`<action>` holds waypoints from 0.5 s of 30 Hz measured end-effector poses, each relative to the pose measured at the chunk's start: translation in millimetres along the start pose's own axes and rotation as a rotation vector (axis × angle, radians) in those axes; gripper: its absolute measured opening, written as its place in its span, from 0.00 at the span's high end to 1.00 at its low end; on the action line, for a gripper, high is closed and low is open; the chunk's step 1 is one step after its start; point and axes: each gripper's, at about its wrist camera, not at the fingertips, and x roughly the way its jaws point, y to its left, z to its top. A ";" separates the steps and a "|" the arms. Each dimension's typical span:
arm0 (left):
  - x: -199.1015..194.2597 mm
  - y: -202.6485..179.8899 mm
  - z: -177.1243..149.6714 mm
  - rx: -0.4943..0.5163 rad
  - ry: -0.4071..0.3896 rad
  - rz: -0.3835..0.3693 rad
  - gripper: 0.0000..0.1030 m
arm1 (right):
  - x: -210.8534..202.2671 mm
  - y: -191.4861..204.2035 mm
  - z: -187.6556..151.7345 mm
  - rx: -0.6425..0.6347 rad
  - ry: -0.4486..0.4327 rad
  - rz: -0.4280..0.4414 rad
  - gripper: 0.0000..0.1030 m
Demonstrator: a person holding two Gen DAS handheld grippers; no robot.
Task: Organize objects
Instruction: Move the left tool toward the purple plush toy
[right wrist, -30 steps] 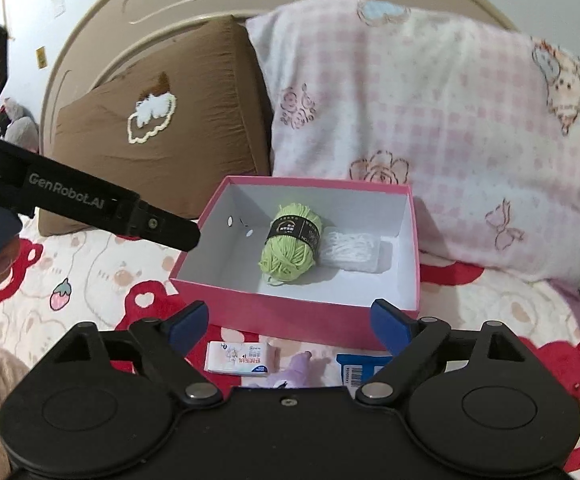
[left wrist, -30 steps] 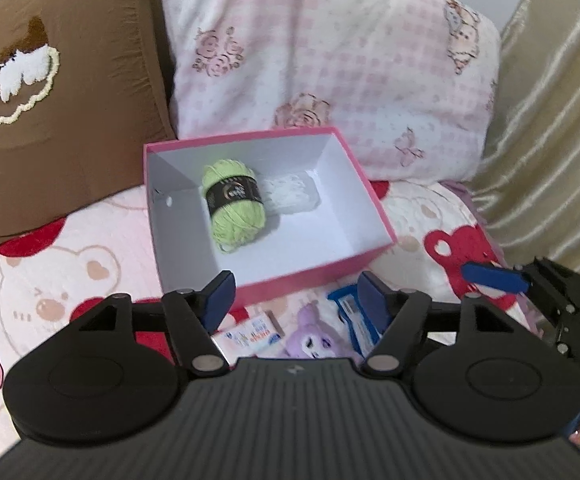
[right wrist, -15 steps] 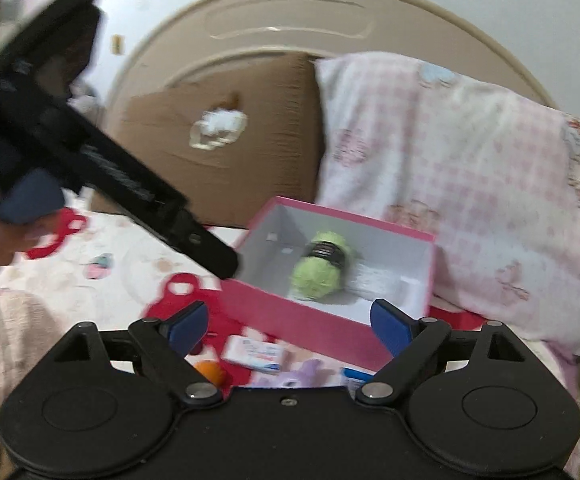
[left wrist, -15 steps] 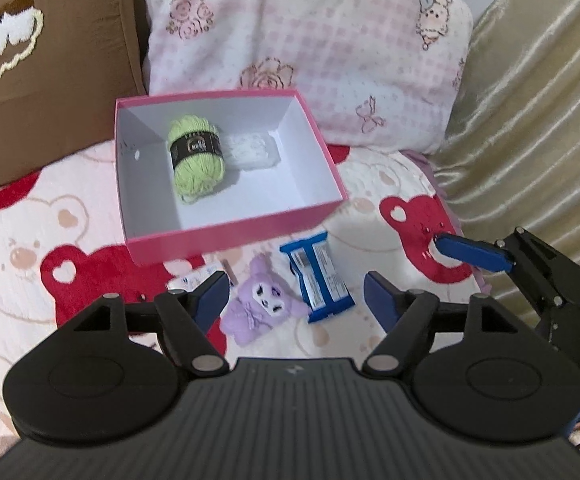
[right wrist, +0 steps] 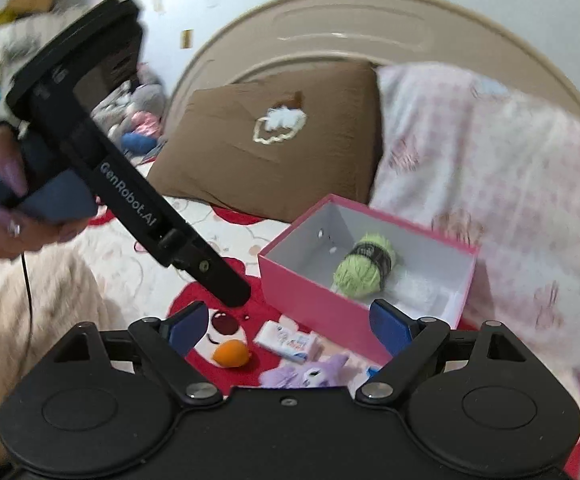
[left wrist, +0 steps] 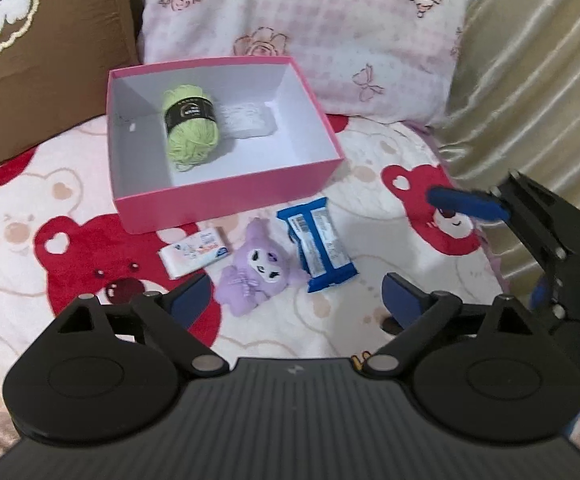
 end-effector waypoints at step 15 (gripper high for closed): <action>65.7 23.3 -17.4 -0.113 -0.036 0.053 0.06 | 65.6 4.2 -33.4 -0.161 0.114 -0.015 0.12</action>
